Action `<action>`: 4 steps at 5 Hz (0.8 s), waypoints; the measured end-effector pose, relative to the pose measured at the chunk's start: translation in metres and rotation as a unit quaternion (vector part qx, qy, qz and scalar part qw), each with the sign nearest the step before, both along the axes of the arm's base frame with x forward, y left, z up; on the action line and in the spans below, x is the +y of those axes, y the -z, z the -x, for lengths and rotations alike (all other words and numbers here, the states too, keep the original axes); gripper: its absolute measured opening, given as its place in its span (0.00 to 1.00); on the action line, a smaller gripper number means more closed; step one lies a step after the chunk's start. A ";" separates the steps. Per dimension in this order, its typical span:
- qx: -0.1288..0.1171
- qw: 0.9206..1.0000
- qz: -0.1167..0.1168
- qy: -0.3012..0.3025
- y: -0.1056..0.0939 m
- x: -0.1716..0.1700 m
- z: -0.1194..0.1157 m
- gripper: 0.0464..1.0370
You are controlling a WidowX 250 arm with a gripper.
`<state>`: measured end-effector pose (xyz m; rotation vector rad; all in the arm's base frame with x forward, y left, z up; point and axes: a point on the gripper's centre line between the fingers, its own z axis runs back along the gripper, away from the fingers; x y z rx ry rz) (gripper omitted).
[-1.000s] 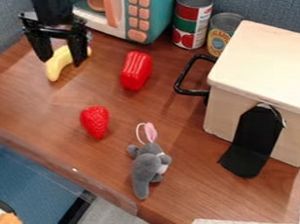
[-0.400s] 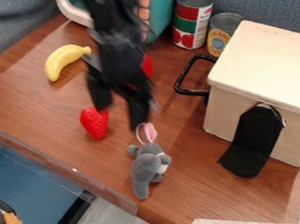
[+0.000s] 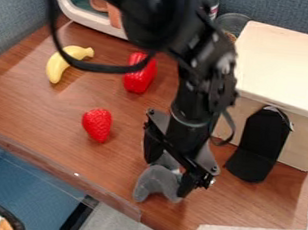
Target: Move the gray doll from the table to the top of the drawer
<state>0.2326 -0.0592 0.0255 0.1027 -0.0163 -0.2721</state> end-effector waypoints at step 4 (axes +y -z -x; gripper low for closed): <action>0.004 0.998 0.047 -0.037 -0.025 0.026 -0.014 0.30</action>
